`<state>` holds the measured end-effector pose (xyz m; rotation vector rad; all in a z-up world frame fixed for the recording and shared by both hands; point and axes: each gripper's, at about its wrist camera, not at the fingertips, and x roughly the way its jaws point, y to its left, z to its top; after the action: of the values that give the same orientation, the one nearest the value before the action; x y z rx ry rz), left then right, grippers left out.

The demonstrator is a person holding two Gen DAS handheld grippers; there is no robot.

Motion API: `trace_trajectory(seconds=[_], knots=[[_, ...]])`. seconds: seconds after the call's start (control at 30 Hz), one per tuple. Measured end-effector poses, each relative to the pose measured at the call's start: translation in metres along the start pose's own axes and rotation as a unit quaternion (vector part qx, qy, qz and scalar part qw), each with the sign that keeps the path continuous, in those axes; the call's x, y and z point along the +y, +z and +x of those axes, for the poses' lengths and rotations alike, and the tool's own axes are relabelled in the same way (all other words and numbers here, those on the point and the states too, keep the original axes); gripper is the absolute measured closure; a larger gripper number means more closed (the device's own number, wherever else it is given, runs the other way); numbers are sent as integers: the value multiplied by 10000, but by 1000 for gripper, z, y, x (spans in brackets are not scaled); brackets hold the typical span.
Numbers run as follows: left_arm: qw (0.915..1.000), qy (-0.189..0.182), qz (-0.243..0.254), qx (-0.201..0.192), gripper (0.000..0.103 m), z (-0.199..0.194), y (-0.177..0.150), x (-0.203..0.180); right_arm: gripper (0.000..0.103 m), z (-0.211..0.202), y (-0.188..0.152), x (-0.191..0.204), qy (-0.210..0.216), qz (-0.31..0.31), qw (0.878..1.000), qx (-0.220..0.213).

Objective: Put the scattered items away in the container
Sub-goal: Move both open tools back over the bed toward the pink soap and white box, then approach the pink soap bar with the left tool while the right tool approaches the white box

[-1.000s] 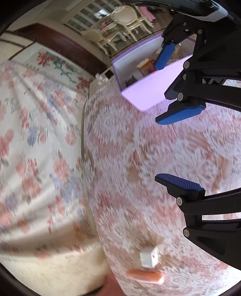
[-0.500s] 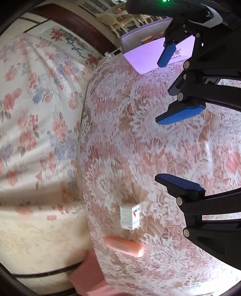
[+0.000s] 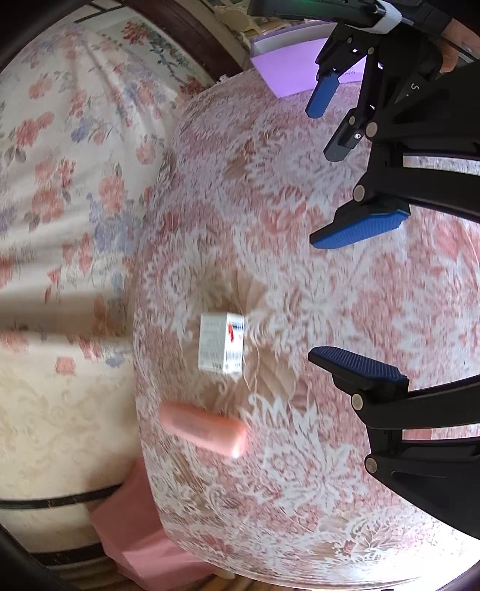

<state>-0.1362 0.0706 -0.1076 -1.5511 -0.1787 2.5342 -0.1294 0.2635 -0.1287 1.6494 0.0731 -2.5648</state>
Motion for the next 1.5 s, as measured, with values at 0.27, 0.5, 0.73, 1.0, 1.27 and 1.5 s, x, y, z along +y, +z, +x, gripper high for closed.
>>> trace_trajectory(seconds=[0.27, 0.5, 0.73, 1.0, 1.27, 1.5], knots=[[9995, 126, -300, 23, 47, 6, 8, 60, 31, 24, 33, 54, 261, -622, 9977, 8], [9995, 158, -287, 8, 47, 12, 28, 98, 31, 39, 71, 82, 533, -1214, 9911, -135], [9997, 112, -198, 67, 47, 28, 47, 123, 31, 56, 99, 110, 806, -2261, 9705, -224], [9995, 103, 20, 290, 47, 62, 73, 146, 31, 86, 128, 128, 1111, -3229, 9398, -122], [9982, 91, 212, 562, 47, 97, 92, 156, 31, 122, 138, 149, 1036, -3979, 9113, 209], [9967, 199, 237, 747, 47, 124, 102, 158, 31, 142, 141, 156, 1001, -4055, 9079, 342]])
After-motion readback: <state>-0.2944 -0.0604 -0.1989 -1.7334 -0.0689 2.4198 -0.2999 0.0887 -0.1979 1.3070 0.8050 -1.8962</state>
